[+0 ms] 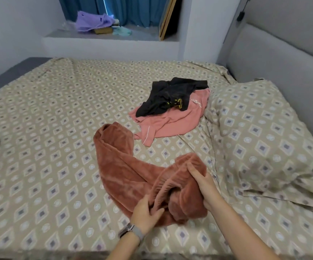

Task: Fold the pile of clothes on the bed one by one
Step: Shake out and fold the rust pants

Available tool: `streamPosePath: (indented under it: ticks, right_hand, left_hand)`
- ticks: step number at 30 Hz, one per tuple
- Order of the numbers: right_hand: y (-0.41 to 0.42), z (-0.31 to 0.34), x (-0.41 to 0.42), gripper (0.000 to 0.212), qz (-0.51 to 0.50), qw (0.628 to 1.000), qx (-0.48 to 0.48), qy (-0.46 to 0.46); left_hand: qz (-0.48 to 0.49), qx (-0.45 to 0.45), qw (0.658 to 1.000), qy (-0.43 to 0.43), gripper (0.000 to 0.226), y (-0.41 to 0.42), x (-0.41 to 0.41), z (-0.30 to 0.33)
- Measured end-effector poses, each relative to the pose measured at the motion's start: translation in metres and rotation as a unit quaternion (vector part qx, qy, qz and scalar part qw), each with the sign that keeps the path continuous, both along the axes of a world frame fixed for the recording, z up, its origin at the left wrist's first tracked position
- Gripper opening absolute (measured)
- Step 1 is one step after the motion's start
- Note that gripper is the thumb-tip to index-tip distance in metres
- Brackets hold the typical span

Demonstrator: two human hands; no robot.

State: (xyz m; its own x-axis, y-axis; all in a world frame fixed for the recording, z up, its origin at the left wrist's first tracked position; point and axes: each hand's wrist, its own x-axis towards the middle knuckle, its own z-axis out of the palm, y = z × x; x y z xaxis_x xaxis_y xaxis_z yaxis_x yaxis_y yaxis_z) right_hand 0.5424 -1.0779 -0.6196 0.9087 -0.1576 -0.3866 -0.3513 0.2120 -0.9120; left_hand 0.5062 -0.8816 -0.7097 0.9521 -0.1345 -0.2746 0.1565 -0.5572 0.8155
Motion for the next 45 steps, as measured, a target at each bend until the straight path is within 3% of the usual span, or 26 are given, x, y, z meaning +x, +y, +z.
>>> streamPosePath:
  ticks: [3, 4, 7, 8, 10, 12, 14, 17, 19, 23, 26, 31, 36, 40, 45]
  right_hand:
    - [-0.019, -0.01, -0.018, 0.105, 0.008, 0.997, 0.083, 0.003]
    - [-0.025, -0.009, -0.026, 0.106, 0.027, 0.994, 0.109, 0.012]
    - [-0.038, 0.007, -0.054, 0.088, 0.084, 0.984, 0.158, 0.005]
    - [-0.038, 0.015, -0.06, 0.076, 0.098, 0.981, 0.167, -0.004]
    - [-0.036, 0.035, -0.067, 0.059, 0.132, 0.976, 0.175, -0.015]
    - [-0.03, 0.06, -0.076, 0.051, 0.138, 0.979, 0.148, -0.03]
    - [-0.028, 0.082, -0.088, 0.055, 0.133, 0.984, 0.103, -0.063]
    - [-0.036, 0.12, -0.109, 0.082, 0.104, 0.983, -0.047, -0.146]
    - [-0.048, 0.144, -0.119, 0.086, 0.099, 0.965, -0.133, -0.203]
    - [-0.065, 0.203, -0.146, 0.058, 0.145, 0.914, -0.272, -0.264]
    - [-0.058, 0.255, -0.17, 0.056, 0.171, 0.869, -0.369, -0.281]
    - [-0.047, 0.338, -0.2, 0.087, 0.002, 0.836, -0.405, -0.37]
    - [-0.037, 0.418, -0.232, 0.05, -0.084, 0.772, -0.422, -0.468]
    - [-0.028, 0.428, -0.245, 0.045, -0.09, 0.789, -0.382, -0.474]
    - [-0.04, 0.408, -0.24, 0.033, -0.097, 0.757, -0.475, -0.438]
  left_hand:
    - [0.076, -0.087, 0.993, 0.012, 0.009, -0.002, -0.014, -0.006]
    - [0.091, -0.123, 0.988, 0.016, 0.013, -0.001, -0.019, 0.001]
    - [0.083, -0.216, 0.972, 0.031, 0.07, 0.007, -0.038, 0.044]
    - [0.075, -0.249, 0.964, 0.044, 0.07, 0.01, -0.041, 0.059]
    - [0.084, -0.318, 0.943, 0.057, 0.048, 0.014, -0.041, 0.088]
    - [0.121, -0.384, 0.914, 0.059, 0.041, 0.016, -0.042, 0.118]
    - [0.15, -0.413, 0.897, 0.049, 0.029, 0.015, -0.048, 0.147]
    - [0.175, -0.388, 0.905, 0.004, 0.021, 0.022, -0.061, 0.182]
    - [0.166, -0.369, 0.914, -0.027, 0.018, 0.031, -0.071, 0.209]
    - [0.124, -0.364, 0.921, -0.067, 0.006, 0.042, -0.094, 0.28]
    - [0.116, -0.341, 0.922, -0.139, 0.006, 0.046, -0.115, 0.34]
    - [0.163, -0.308, 0.899, -0.267, 0.021, 0.074, -0.153, 0.439]
    - [0.154, -0.296, 0.872, -0.359, 0.028, 0.099, -0.178, 0.517]
    - [0.172, -0.286, 0.863, -0.379, 0.028, 0.095, -0.183, 0.526]
    - [0.177, -0.244, 0.874, -0.381, 0.017, 0.093, -0.172, 0.507]
